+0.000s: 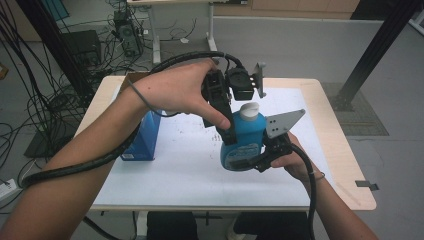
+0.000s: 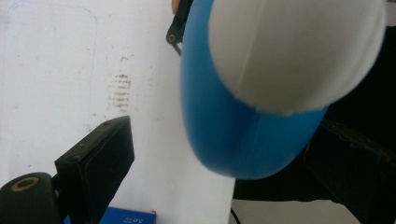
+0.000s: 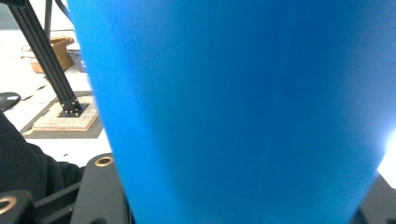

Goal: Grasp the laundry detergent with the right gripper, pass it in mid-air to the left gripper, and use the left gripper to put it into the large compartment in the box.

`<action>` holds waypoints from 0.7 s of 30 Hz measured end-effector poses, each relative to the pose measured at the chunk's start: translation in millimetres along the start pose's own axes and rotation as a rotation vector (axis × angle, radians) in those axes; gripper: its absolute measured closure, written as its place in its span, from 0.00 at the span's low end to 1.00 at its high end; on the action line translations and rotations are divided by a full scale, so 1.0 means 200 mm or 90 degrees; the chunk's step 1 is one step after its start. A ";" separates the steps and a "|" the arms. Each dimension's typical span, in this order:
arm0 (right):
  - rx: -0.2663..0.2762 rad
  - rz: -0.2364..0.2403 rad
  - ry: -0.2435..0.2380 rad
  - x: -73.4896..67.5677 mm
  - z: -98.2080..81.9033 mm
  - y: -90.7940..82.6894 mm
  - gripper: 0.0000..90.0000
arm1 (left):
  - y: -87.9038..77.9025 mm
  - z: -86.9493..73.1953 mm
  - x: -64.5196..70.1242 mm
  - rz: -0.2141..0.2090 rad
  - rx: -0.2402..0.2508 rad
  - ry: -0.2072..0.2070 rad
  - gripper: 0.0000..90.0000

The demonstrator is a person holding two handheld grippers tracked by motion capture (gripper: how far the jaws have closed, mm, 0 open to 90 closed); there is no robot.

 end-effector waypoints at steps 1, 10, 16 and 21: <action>0.000 0.000 0.000 0.00 0.00 0.00 0.44 | 0.00 0.00 0.00 0.000 0.000 0.000 0.10; 0.001 0.014 -0.001 -0.01 0.01 0.05 0.45 | 0.02 0.01 0.01 -0.004 0.004 0.006 0.10; 0.003 0.019 -0.004 -0.01 0.03 0.08 0.45 | 0.02 0.02 0.02 -0.005 0.003 0.010 0.10; 0.002 0.024 -0.003 -0.01 0.03 0.11 0.45 | 0.03 0.02 0.03 -0.007 0.001 0.014 0.10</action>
Point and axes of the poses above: each handheld gripper's, and its own axes: y roughly forward along the jaws, z roughly out of its top, x roughly to its right, the point moved 7 cm from there along y, roughly forward along the jaws, and after that the axes turned 7 degrees about x, right-handed, at the moved point
